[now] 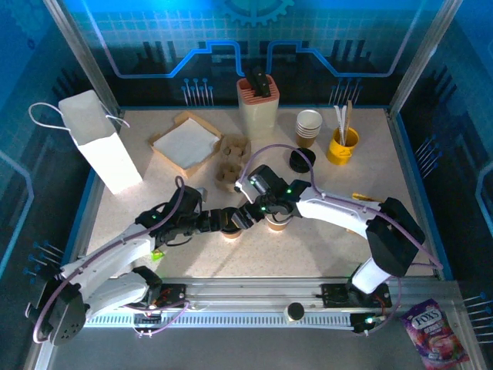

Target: Pack the takeout coffee

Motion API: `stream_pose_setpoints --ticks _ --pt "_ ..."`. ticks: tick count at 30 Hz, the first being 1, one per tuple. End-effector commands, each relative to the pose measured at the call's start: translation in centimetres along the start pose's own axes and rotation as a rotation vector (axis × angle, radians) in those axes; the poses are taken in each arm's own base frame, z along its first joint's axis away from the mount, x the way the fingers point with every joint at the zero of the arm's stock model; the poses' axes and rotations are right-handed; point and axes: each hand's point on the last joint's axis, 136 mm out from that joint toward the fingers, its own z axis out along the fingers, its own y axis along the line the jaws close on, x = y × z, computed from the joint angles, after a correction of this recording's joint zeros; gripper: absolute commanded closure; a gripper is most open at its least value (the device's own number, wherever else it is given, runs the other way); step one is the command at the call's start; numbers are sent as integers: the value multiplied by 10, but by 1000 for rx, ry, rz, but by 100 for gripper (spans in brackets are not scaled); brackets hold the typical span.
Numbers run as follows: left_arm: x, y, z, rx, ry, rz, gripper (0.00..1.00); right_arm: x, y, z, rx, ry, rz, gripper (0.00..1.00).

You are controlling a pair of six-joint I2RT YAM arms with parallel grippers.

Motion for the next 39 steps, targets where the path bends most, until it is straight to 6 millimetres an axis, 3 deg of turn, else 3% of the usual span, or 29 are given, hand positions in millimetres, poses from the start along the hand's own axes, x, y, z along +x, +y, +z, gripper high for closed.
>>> stream_pose_setpoints --ticks 1,9,13,23,28,39 --pt "40 51 10 -193 111 -38 21 61 -22 18 107 197 -20 19" --pt "-4 -5 -5 20 -20 -38 20 -4 3 -7 -2 42 -8 19" --pt "-13 -17 -11 71 -53 -46 18 -19 7 -17 -45 2 26 19" --pt "-33 -19 -5 96 -105 -96 17 -5 7 -13 -42 19 5 17" --pt "-24 -13 6 62 -50 -74 17 6 2 -4 -17 54 -5 17" --pt "20 42 16 -105 33 -60 19 55 -14 20 53 161 -26 19"
